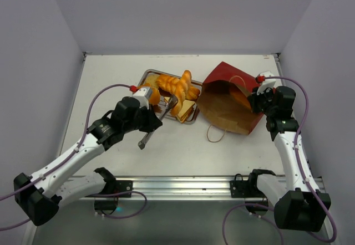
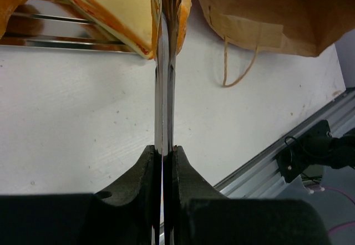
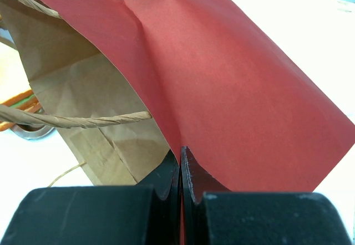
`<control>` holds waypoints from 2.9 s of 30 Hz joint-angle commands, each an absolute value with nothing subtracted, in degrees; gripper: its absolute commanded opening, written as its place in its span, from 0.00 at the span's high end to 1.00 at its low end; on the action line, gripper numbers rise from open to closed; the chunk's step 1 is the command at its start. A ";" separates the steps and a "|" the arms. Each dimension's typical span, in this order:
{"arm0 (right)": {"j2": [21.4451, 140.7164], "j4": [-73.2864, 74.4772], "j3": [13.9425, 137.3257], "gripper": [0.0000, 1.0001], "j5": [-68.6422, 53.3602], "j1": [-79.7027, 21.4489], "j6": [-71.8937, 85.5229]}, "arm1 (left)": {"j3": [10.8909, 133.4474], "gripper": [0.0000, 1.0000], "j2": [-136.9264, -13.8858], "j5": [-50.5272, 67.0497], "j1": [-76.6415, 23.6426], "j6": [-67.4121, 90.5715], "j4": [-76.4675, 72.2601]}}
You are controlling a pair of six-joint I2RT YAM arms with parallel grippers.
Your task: Take the fake bread out of the paper bag
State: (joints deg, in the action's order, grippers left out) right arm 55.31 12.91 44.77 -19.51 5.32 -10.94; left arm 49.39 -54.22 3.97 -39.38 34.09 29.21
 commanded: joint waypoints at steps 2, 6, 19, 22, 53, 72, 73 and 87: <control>54.40 12.04 45.53 0.99 -20.74 5.62 -10.37 | 49.66 1.00 -59.58 6.58 -35.43 34.89 15.30; 54.49 12.13 45.53 0.99 -20.65 5.62 -10.63 | 48.96 1.00 -63.01 13.95 -30.78 35.15 12.14; 55.02 11.95 45.44 0.99 -20.65 5.54 -10.72 | 45.09 0.98 -67.23 25.05 -24.61 34.72 10.90; 55.11 11.95 45.44 0.99 -20.65 5.62 -10.81 | 45.09 0.95 -68.11 24.87 -24.26 34.28 11.51; 55.02 12.04 45.44 0.99 -20.74 5.62 -10.81 | 50.09 0.60 -68.99 17.67 -22.15 29.71 18.63; 55.20 11.95 45.53 0.99 -20.92 5.62 -10.81 | 56.42 0.59 -67.24 16.43 -22.15 27.33 23.20; 55.20 11.95 45.53 0.99 -20.83 5.62 -10.72 | 56.43 0.60 -66.89 17.57 -22.15 27.77 23.29; 55.90 12.22 45.53 0.99 -20.83 5.62 -11.34 | 50.11 0.63 -66.00 27.25 -42.62 44.97 6.17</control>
